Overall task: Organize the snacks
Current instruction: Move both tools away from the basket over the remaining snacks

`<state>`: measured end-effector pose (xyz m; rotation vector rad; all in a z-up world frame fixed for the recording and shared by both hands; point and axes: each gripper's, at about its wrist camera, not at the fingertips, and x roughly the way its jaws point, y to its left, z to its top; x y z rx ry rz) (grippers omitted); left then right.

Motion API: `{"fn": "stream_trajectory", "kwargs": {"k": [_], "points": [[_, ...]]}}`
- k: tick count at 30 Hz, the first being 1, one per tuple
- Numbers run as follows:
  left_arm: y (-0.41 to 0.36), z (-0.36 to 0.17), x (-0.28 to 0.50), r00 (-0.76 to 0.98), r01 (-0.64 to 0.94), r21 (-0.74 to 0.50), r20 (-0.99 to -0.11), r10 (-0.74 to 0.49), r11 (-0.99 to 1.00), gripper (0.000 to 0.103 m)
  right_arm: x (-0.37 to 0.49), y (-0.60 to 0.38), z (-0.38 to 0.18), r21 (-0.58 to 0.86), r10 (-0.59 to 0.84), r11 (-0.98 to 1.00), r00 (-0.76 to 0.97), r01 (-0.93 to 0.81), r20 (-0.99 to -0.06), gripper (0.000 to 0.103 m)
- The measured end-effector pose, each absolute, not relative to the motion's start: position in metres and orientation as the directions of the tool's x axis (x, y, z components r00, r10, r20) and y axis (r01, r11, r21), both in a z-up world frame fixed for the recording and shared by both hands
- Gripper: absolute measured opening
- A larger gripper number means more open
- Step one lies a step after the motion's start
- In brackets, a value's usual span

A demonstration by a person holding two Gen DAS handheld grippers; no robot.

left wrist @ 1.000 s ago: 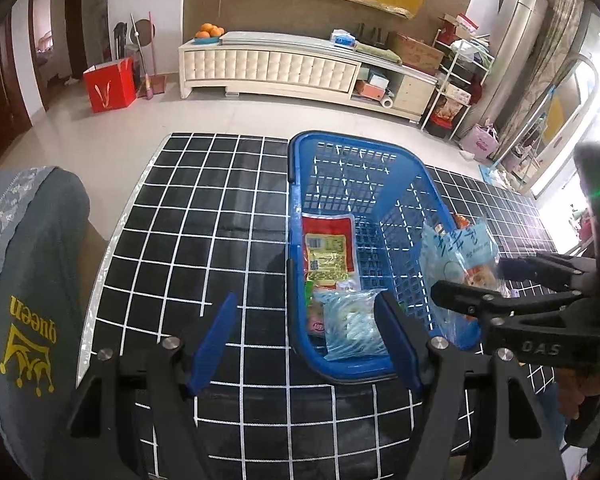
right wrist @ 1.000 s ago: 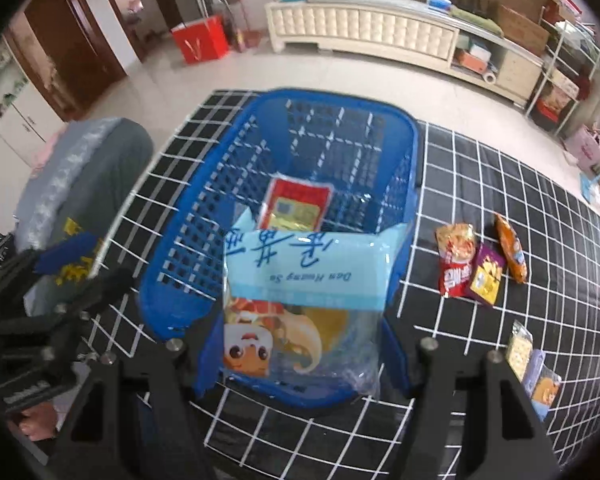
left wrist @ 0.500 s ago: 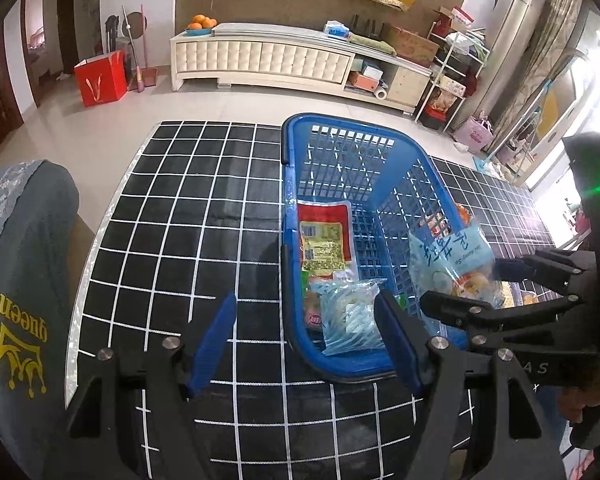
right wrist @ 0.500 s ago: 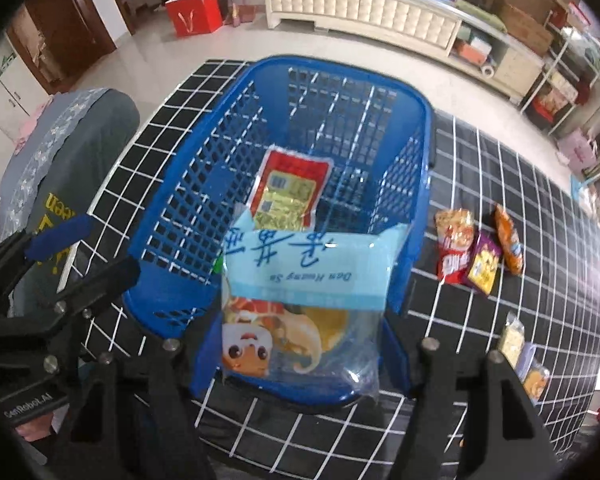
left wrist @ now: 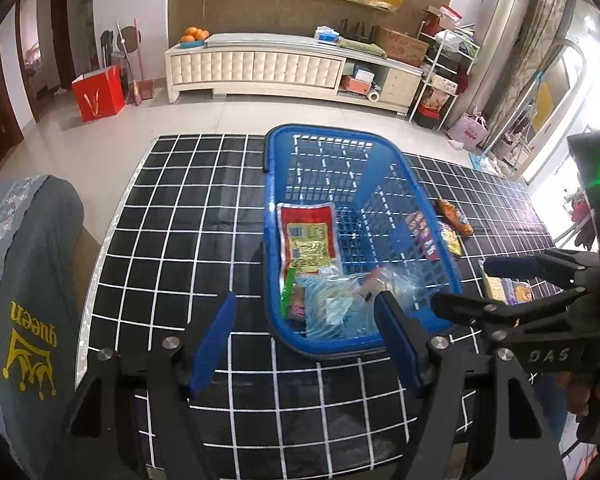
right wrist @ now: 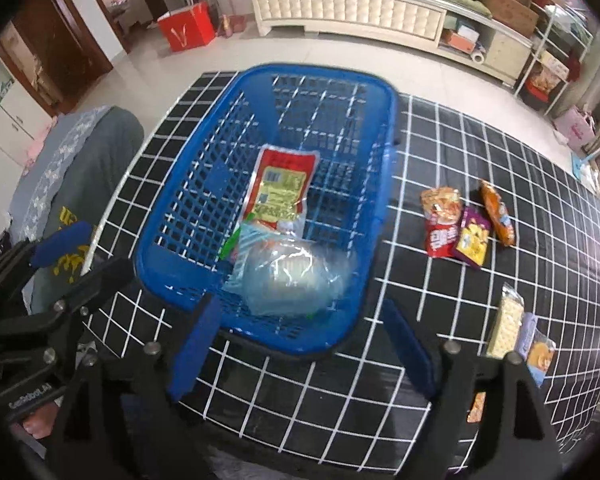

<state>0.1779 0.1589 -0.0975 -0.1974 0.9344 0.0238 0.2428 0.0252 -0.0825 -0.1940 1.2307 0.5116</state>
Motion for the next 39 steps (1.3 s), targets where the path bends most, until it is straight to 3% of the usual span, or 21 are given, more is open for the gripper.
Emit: {"fn": "stream_trajectory", "kwargs": {"k": [23, 25, 39], "points": [[0.008, -0.074, 0.198, 0.57, 0.126, -0.089, -0.809, -0.145, 0.988, 0.07, 0.235, -0.145, -0.045, 0.238, 0.338, 0.923, 0.344, -0.302, -0.876, 0.088], [-0.006, -0.074, 0.198, 0.572, 0.139, -0.093, -0.805, -0.157, 0.986, 0.081, 0.234, -0.162, -0.045, 0.245, 0.339, 0.927, 0.35, -0.286, -0.874, 0.088], [-0.098, -0.107, 0.222, 0.482, 0.22, -0.138, -0.845, -0.231, 0.966, 0.082, 0.233, -0.264, -0.08, 0.265, 0.306, 0.95, 0.331, -0.163, -0.893, 0.088]]}}
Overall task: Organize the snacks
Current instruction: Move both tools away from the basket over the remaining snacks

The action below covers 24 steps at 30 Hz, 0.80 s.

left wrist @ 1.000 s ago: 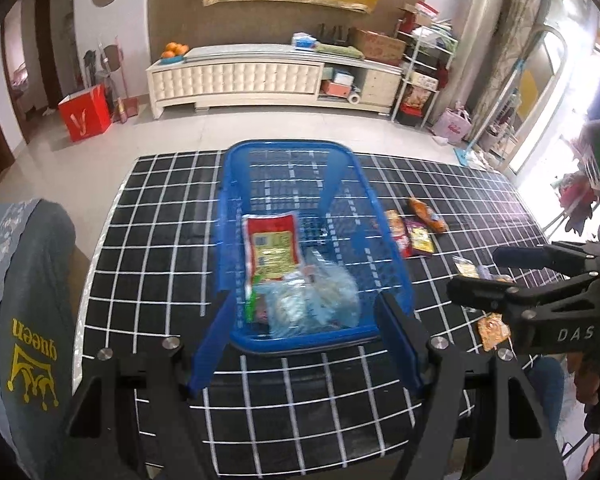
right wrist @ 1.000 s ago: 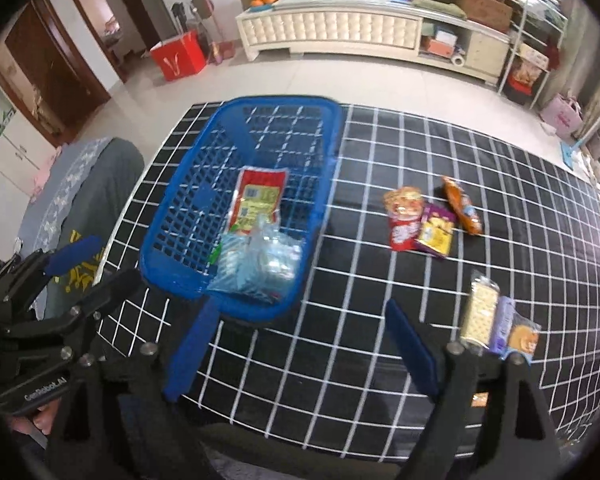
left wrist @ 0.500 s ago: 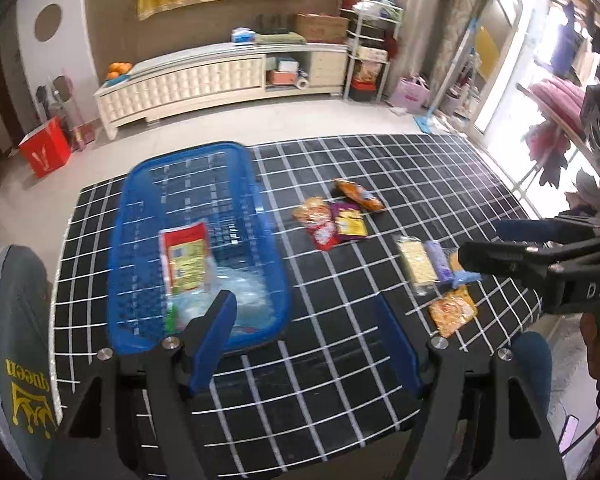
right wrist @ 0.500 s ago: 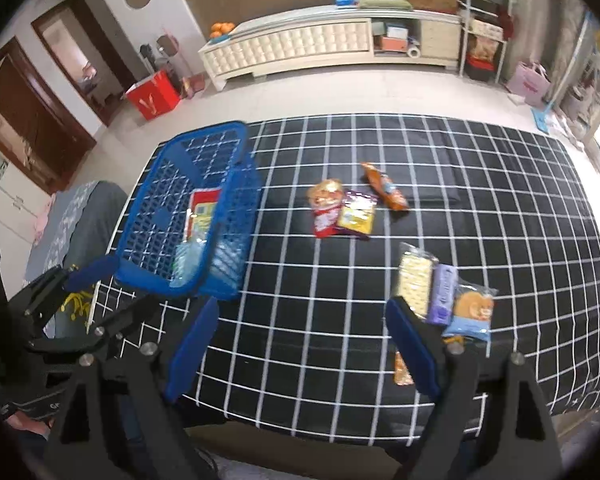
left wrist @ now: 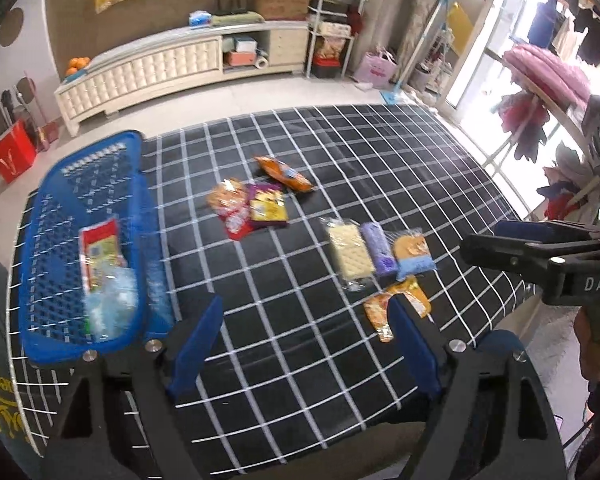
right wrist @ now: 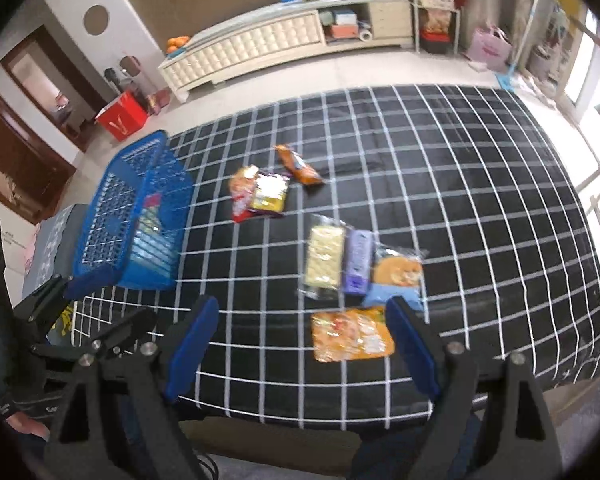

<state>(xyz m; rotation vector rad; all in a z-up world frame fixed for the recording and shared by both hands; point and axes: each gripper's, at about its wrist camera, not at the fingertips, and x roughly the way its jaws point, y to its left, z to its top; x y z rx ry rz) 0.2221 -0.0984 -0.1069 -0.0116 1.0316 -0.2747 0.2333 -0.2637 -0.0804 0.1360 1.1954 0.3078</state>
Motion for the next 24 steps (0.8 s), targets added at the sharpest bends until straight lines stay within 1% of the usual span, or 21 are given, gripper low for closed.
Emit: {"fn": "stream_trajectory", "kwargs": {"k": [7, 11, 15, 24], "points": [[-0.137, -0.134, 0.227, 0.422, 0.277, -0.15, -0.868, -0.261, 0.949, 0.082, 0.229, -0.295, -0.113, 0.281, 0.308, 0.951, 0.29, -0.131, -0.906, 0.088], [-0.148, -0.153, 0.231, 0.389, 0.268, -0.17, -0.882, -0.268, 0.948, 0.082, 0.227, -0.299, -0.141, 0.278, 0.305, 0.951, 0.24, -0.138, -0.922, 0.088], [-0.151, -0.179, 0.231, 0.348, 0.261, -0.157, -0.905, -0.245, 0.952, 0.082, 0.227, -0.295, -0.17, 0.274, 0.301, 0.949, 0.19, -0.155, -0.934, 0.088], [-0.141, -0.227, 0.227, 0.278, 0.206, -0.165, -0.935, -0.22, 0.964, 0.082, 0.238, -0.281, -0.213, 0.27, 0.29, 0.95, 0.12, -0.155, -0.95, 0.088]]}}
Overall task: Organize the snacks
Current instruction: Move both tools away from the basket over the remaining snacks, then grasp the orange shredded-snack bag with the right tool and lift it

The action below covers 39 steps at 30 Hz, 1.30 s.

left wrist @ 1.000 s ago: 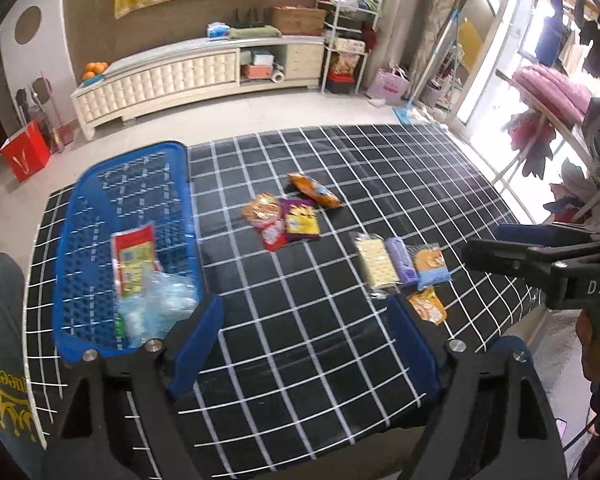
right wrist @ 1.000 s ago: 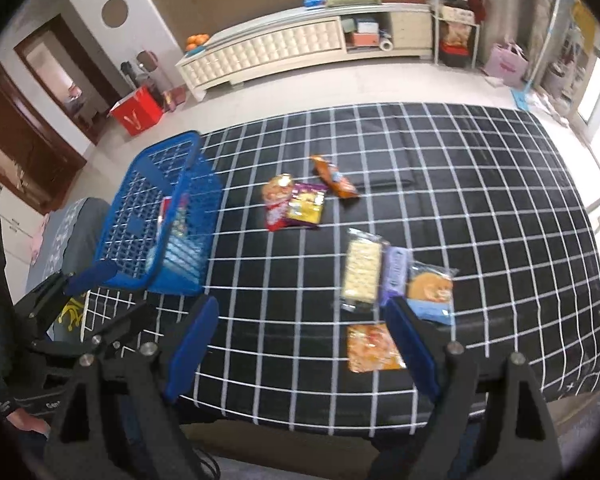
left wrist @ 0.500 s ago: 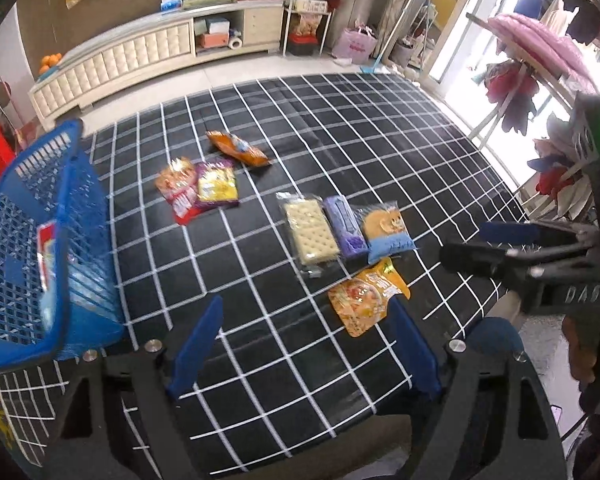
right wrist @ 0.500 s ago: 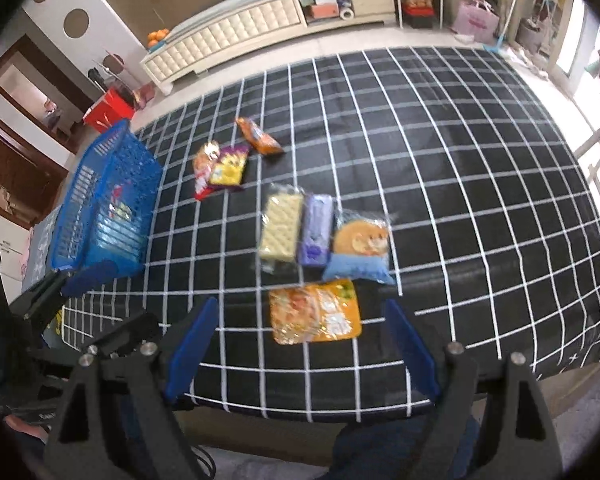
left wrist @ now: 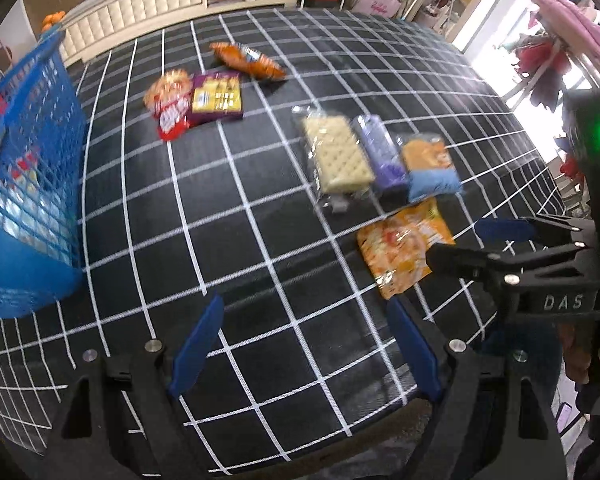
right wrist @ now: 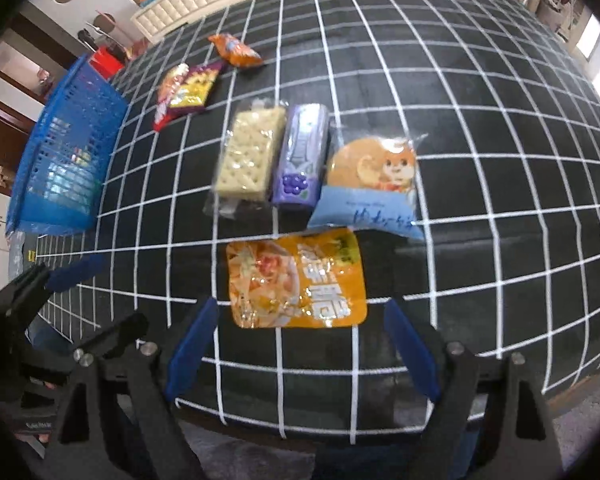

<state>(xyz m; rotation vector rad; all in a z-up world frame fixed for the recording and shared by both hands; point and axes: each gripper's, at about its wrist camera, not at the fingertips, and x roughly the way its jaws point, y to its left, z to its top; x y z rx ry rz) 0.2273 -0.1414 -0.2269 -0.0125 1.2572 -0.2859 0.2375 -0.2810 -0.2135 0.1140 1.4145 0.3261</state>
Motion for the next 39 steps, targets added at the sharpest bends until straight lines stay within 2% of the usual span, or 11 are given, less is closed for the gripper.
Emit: {"fn": "stream_trajectory", "kwargs": {"k": [7, 14, 19, 26, 30, 34, 36, 37, 39], "points": [[-0.137, -0.239, 0.228, 0.269, 0.207, -0.157, -0.94, -0.21, 0.966, 0.082, 0.247, -0.263, -0.235, 0.241, 0.258, 0.955, 0.085, -0.173, -0.962, 0.089], [-0.129, -0.245, 0.229, 0.267, 0.21, -0.155, -0.941, -0.209, 0.965, 0.082, 0.251, -0.239, -0.239, 0.125, 0.153, 0.965, 0.108, -0.23, -0.982, 0.092], [-0.119, -0.247, 0.227, 0.265, 0.202, -0.174, -0.938, -0.224, 0.964, 0.082, 0.245, -0.218, -0.249, 0.039, 0.076, 0.962, 0.128, -0.27, -0.989, 0.103], [-0.106, -0.247, 0.222, 0.27, 0.207, -0.176, -0.935, -0.229, 0.962, 0.082, 0.242, -0.212, -0.251, 0.022, 0.064, 0.972, 0.176, -0.233, -0.982, 0.102], [-0.102, -0.247, 0.222, 0.273, 0.204, -0.182, -0.933, -0.234, 0.962, 0.082, 0.243, -0.214, -0.249, 0.011, 0.06, 0.966, 0.184, -0.257, -0.981, 0.093], [-0.1, -0.246, 0.218, 0.275, 0.2, -0.199, -0.928, -0.25, 0.959, 0.082, 0.242, -0.214, -0.246, 0.01, 0.066, 0.961, 0.194, -0.275, -0.979, 0.089], [-0.102, -0.245, 0.217, 0.276, 0.202, -0.2, -0.928, -0.252, 0.959, 0.082, 0.236, -0.216, -0.241, 0.011, 0.073, 0.959, 0.207, -0.283, -0.976, 0.078], [-0.104, -0.246, 0.218, 0.275, 0.201, -0.201, -0.928, -0.253, 0.959, 0.082, 0.232, -0.217, -0.233, 0.011, 0.079, 0.958, 0.229, -0.288, -0.97, 0.042], [-0.104, -0.243, 0.217, 0.275, 0.199, -0.207, -0.926, -0.258, 0.958, 0.082, 0.232, -0.219, -0.228, 0.033, 0.094, 0.962, 0.217, -0.271, -0.972, 0.013]]}}
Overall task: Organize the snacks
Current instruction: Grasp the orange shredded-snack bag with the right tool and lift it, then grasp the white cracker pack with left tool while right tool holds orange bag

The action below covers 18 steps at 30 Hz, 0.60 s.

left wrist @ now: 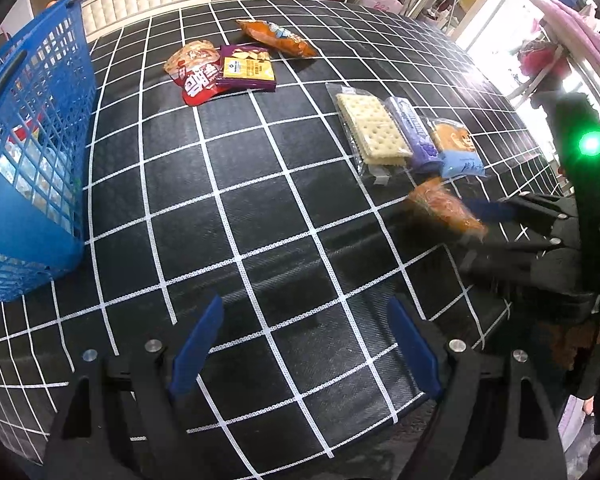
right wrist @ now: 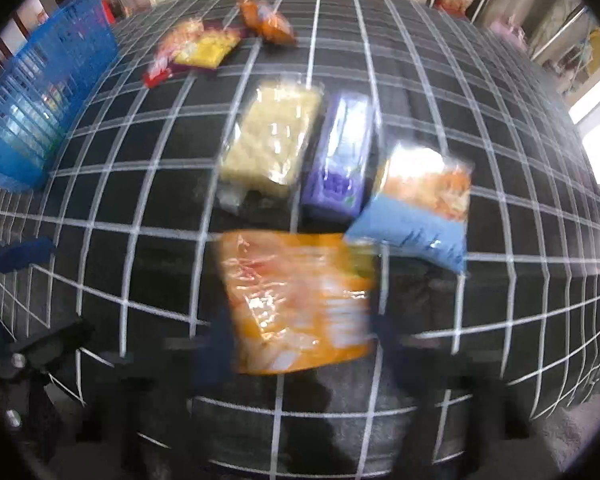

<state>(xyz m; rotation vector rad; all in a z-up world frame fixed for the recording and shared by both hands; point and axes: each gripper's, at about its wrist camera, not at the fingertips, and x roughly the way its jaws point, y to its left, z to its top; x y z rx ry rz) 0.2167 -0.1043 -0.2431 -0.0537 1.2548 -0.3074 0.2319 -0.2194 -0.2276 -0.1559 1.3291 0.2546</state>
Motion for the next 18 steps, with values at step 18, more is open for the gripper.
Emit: {"fn": "stream_trajectory", "kwargs": {"k": [18], "points": [[-0.12, -0.209, 0.216, 0.315, 0.201, -0.163, -0.923, -0.221, 0.966, 0.082, 0.204, -0.266, -0.196, 0.207, 0.283, 0.937, 0.263, -0.282, -0.923, 0.005]]}}
